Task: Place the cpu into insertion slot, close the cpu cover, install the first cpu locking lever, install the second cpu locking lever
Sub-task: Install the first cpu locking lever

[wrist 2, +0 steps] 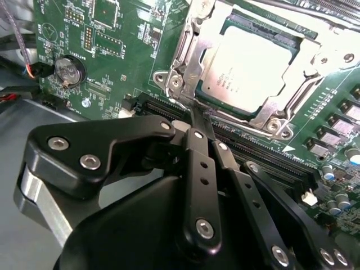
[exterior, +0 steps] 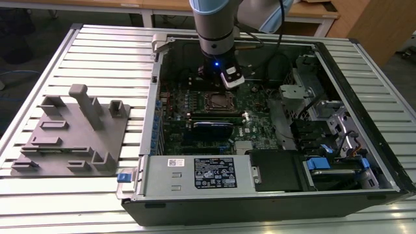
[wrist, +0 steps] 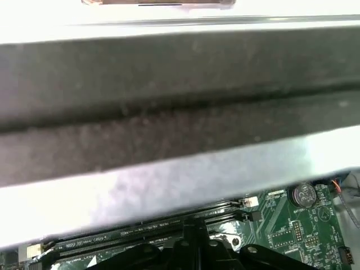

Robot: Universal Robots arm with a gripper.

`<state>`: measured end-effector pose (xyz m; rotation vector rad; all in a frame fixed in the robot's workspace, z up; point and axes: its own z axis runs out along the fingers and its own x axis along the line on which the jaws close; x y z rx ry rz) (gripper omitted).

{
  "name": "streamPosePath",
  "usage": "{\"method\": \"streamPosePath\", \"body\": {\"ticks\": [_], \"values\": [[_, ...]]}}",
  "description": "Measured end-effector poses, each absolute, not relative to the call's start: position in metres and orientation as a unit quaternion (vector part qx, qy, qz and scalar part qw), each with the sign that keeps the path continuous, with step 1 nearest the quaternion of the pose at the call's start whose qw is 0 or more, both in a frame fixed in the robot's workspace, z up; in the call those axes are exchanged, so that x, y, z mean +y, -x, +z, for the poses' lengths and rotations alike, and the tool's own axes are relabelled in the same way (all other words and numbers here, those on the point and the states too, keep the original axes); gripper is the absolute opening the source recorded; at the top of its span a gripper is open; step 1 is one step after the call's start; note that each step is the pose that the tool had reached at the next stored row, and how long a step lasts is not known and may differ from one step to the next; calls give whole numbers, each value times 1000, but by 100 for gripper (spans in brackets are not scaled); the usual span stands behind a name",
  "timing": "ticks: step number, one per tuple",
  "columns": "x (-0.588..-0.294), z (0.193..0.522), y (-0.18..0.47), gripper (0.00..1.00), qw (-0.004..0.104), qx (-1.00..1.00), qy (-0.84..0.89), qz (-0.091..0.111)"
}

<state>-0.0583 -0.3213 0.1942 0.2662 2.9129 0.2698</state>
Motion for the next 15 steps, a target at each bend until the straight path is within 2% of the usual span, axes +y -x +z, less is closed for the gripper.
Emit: {"method": "streamPosePath", "body": {"ticks": [7,15], "values": [[-321,200,58,10,102,987,-90,87],[-321,209,58,10,104,989,-87,55]]}}
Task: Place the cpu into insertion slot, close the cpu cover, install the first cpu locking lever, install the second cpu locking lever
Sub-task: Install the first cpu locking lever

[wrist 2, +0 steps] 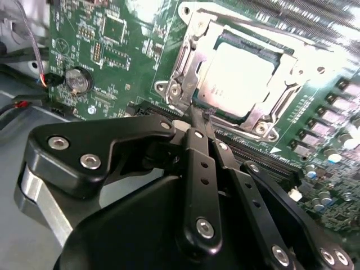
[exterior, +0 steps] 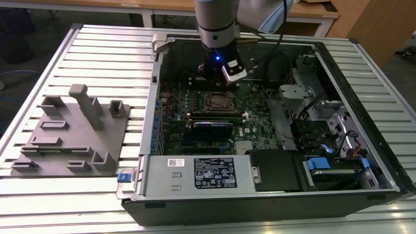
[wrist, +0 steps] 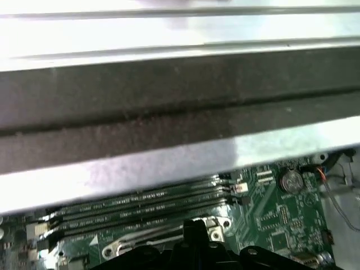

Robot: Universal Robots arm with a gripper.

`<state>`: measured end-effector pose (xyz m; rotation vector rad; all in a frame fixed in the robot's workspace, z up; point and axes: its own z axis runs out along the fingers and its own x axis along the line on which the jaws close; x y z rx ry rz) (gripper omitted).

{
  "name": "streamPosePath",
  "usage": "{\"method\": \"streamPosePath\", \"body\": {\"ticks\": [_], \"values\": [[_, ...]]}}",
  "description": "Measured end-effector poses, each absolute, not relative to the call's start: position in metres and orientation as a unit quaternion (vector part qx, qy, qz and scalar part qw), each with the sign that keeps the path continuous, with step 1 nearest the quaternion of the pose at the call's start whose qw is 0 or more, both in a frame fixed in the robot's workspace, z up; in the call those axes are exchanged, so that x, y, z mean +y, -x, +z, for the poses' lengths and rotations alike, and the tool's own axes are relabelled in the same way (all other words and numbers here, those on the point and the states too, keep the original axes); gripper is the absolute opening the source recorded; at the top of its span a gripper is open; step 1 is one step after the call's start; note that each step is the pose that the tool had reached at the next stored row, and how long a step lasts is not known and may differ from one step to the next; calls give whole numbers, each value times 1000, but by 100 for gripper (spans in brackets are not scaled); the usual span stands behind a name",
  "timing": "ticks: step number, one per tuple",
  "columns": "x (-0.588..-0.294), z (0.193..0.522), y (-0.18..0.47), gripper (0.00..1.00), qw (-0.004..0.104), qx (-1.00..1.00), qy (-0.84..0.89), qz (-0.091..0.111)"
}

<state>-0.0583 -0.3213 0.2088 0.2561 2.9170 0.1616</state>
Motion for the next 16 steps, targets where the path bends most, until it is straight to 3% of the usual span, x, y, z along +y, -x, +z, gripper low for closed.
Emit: {"method": "streamPosePath", "body": {"ticks": [3,8,14,16], "values": [[-321,209,58,10,105,990,-86,43],[-321,209,58,10,104,990,-86,41],[-321,209,54,10,63,994,-87,35],[-321,209,54,10,61,994,-87,35]]}}
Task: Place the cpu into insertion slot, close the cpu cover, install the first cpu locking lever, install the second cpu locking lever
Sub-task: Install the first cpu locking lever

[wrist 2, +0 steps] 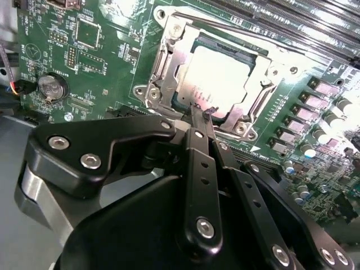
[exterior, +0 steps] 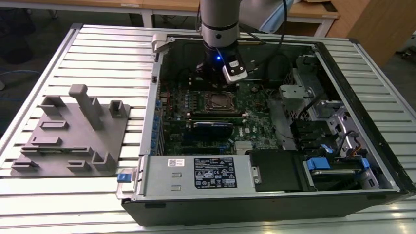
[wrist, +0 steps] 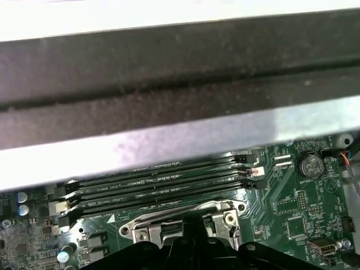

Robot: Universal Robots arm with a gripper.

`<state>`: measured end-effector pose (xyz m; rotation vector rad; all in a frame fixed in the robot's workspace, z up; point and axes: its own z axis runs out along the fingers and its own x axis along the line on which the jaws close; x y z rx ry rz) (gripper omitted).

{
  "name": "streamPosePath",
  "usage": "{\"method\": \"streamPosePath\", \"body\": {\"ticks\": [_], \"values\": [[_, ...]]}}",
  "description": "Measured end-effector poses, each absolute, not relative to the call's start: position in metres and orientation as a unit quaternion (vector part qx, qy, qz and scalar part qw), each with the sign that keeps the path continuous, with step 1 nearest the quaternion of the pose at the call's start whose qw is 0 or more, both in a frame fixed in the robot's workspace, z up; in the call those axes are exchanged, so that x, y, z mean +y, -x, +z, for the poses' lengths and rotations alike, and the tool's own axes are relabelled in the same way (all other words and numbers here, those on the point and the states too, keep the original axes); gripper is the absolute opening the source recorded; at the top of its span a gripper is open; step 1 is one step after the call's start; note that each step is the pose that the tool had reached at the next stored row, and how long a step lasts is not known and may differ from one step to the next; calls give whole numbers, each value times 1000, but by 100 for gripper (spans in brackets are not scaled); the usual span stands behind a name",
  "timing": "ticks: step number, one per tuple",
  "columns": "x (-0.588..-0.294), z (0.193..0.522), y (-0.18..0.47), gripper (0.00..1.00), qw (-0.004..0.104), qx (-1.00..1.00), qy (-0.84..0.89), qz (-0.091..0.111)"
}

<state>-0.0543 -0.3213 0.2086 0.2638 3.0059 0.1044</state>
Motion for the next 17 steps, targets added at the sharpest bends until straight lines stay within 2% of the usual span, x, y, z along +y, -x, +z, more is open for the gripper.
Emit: {"method": "streamPosePath", "body": {"ticks": [3,9,14,17], "values": [[-321,208,54,10,61,994,-87,34],[-321,209,54,10,63,994,-85,6],[-321,208,54,10,64,994,-85,3],[-321,208,53,10,54,995,-85,2]]}}
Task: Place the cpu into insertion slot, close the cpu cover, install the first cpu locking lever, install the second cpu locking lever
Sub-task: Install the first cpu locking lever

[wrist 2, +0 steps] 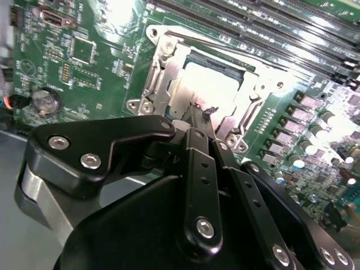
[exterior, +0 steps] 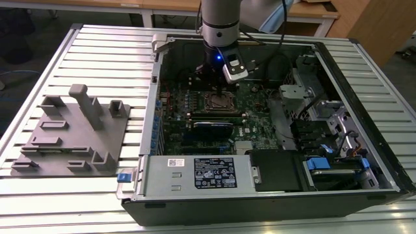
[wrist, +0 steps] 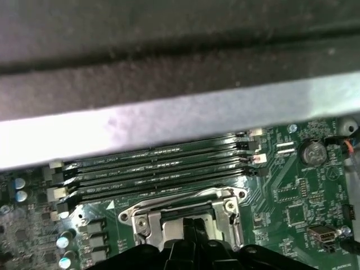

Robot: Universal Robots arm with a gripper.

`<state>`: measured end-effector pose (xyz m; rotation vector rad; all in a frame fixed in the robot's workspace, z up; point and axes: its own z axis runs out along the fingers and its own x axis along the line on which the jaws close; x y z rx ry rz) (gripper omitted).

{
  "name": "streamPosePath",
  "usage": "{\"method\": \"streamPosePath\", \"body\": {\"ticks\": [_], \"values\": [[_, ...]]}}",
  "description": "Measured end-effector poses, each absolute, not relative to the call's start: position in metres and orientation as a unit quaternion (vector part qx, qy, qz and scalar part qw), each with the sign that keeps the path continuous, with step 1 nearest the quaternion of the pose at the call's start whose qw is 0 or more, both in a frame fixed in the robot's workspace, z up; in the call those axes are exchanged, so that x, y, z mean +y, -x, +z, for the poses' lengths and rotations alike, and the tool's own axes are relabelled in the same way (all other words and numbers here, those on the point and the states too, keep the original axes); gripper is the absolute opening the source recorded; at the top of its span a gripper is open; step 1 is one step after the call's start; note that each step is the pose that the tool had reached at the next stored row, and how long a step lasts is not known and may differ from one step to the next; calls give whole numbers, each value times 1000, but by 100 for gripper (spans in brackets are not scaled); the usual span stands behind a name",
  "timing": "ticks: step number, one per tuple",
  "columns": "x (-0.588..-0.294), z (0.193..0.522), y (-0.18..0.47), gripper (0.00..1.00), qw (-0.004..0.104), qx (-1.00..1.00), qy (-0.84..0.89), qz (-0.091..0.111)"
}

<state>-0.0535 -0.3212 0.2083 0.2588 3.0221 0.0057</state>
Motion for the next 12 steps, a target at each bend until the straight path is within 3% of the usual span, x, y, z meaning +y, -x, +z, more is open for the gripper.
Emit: {"method": "streamPosePath", "body": {"ticks": [12], "values": [[-322,208,53,10,54,995,-85,-5]]}}
